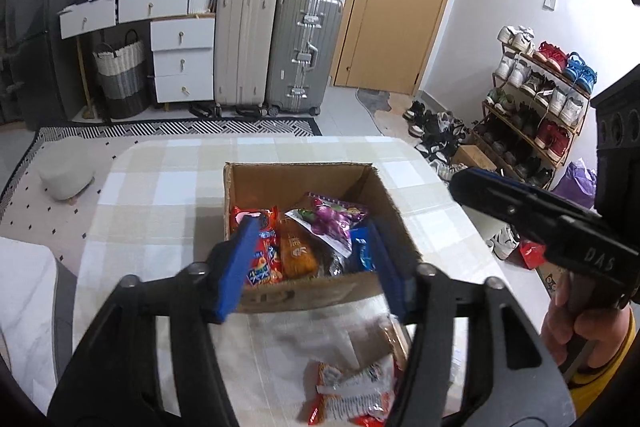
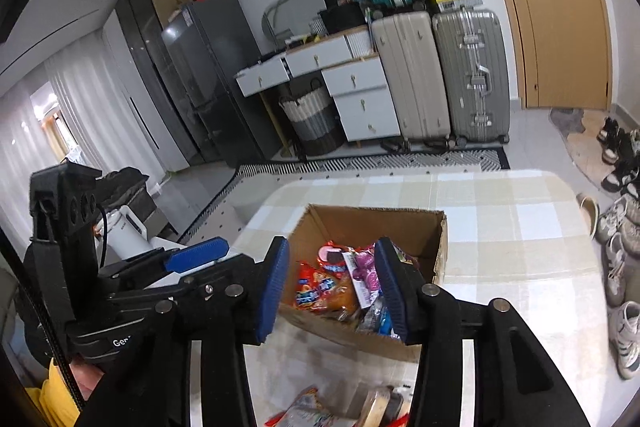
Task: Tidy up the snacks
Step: 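Move both open tools back to the remaining snack pile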
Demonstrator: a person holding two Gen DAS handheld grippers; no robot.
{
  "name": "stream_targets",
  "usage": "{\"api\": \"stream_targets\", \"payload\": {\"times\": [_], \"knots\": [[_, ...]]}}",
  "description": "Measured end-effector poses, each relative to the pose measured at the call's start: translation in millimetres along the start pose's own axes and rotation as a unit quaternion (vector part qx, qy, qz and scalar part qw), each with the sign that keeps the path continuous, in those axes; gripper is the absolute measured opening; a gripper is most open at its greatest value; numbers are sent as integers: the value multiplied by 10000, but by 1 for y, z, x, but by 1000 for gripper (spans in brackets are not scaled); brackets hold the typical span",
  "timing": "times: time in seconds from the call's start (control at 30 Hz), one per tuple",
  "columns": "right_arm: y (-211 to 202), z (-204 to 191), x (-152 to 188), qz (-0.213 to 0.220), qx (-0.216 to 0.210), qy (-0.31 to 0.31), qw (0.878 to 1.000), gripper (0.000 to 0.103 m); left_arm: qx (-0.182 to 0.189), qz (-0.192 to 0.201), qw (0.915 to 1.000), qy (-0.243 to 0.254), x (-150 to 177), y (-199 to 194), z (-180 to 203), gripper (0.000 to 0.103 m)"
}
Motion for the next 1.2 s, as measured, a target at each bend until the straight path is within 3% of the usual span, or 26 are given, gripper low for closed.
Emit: {"api": "stream_targets", "payload": {"times": [0.17, 0.23, 0.33, 0.6, 0.7, 0.97, 1.2], "knots": [[-47, -22, 4, 240, -66, -118, 9996, 52, 13, 182, 9998, -40, 13, -54, 15, 72], [-68, -31, 10, 364, -49, -178, 9992, 68, 16, 277, 9996, -27, 21, -75, 22, 78], [-103, -44, 20, 680, -82, -241, 9974, 78, 9, 381, 9992, 89, 32, -106, 31, 79], [-185, -73, 55, 1156, -145, -506, 9919, 88, -21, 812, 9966, 160, 69, -185, 47, 88], [-212, -81, 74, 1382, -142, -594, 9885, 90, -6, 924, 9956, 136, 85, -211, 50, 102], [-265, -84, 123, 1931, -131, -652, 9789, 101, -183, 1273, 9916, 169, 137, -274, 55, 102], [-284, -68, 167, 2133, 51, -535, 9755, 102, -247, 992, 9947, 100, 183, -269, 47, 102]]}}
Point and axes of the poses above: each gripper's, at about its wrist camera, not at the fingertips, and y roughly the way its jaws point, z to its right, x to its underside, the point moved 1 cm from there along y, roughly the way its jaws point, and after that the axes turned 5 degrees about z, right-handed, at the moved point
